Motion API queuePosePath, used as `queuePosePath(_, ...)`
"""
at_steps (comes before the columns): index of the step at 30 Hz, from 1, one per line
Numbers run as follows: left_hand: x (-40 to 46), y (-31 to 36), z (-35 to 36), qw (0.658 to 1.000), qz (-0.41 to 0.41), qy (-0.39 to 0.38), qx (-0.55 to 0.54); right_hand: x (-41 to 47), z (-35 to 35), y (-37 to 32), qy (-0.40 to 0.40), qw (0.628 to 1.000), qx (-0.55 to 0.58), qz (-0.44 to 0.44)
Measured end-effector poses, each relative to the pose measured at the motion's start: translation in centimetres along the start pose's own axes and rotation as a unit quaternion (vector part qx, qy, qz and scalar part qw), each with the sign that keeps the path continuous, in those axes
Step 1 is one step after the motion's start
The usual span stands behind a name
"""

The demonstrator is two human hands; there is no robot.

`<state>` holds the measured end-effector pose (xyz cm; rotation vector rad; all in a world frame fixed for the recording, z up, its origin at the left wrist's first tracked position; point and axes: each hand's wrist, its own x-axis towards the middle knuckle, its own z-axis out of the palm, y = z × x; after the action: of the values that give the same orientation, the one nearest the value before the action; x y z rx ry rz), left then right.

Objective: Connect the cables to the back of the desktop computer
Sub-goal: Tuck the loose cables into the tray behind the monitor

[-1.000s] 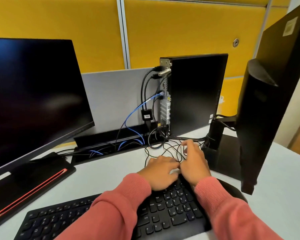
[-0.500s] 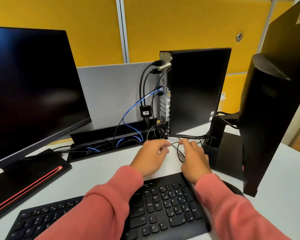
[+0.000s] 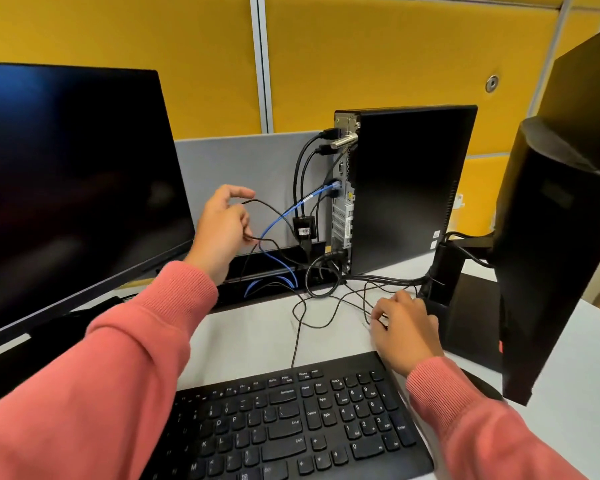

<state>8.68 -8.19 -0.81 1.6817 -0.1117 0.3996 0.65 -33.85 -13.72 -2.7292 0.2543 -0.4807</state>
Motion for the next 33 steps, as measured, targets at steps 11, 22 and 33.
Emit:
queuePosePath(11, -5.3, -5.3, 2.2, 0.977, -0.043, -0.162, 0.129, 1.2, -1.5, -3.8, 0.076, 0.958, 0.253, -0.11)
queuePosePath(22, -6.8, -6.6, 6.4, 0.948, 0.063, -0.267, 0.162, 3.4, -6.1, -9.5, -0.05, 0.768, 0.628, 0.117)
queuePosePath(33, -2.6, -2.0, 1.6, 0.981, 0.057, -0.121, 0.142, 2.0, -4.5, -7.3, 0.259, 0.862, 0.435, -0.021)
